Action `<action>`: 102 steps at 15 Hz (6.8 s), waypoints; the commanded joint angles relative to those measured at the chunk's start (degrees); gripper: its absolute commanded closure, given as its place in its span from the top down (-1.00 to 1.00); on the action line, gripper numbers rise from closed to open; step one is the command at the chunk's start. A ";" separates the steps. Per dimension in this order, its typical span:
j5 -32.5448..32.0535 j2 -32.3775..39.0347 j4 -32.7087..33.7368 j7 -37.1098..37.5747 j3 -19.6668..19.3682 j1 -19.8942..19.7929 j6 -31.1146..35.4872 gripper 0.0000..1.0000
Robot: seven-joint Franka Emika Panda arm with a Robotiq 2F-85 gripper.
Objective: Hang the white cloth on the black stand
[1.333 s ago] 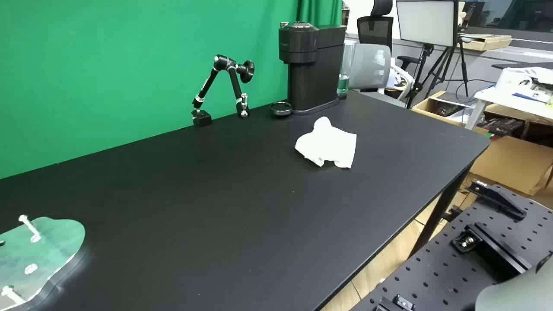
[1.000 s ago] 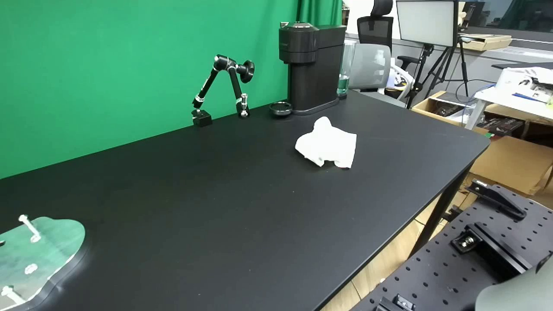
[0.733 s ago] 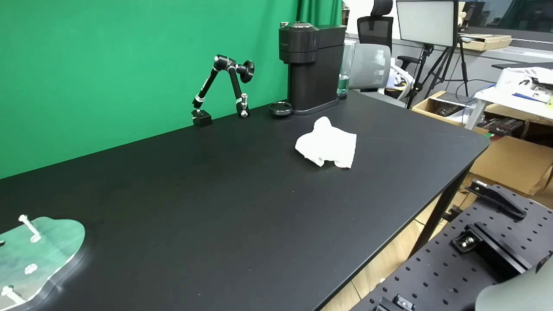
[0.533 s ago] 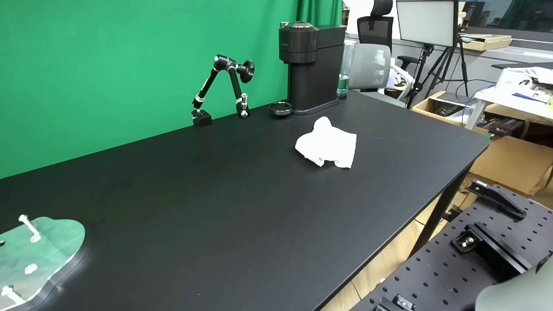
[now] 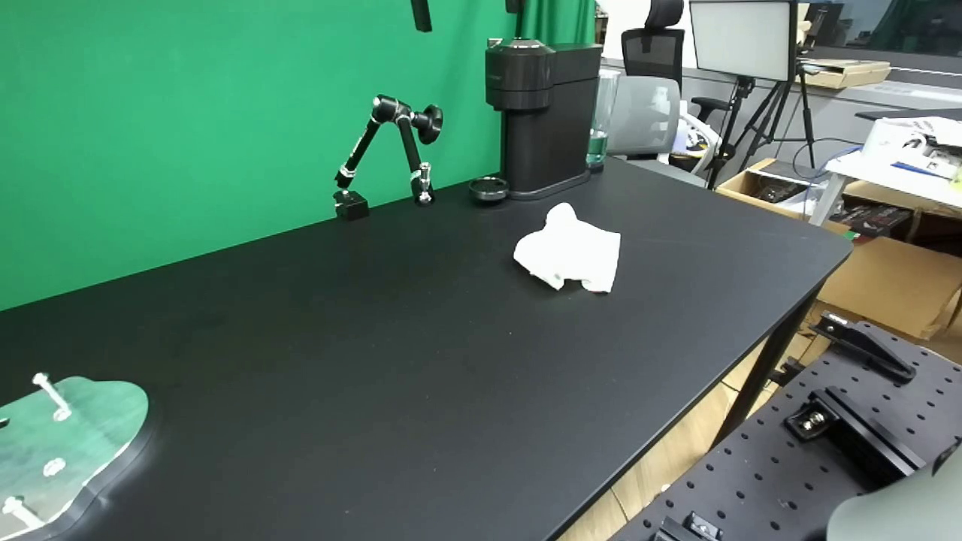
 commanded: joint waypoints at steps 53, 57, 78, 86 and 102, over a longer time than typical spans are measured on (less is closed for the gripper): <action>0.60 48.23 16.09 -18.82 -14.75 -5.50 21.56 -0.59; 2.49 45.26 14.74 -18.41 -14.79 -5.82 18.17 -1.00; 1.33 32.06 13.08 -11.75 -16.09 -4.87 10.37 -1.00; 1.61 38.83 10.07 -12.70 -16.41 -4.96 15.30 0.04; 0.12 47.82 10.31 -10.78 -19.53 -4.07 29.36 0.33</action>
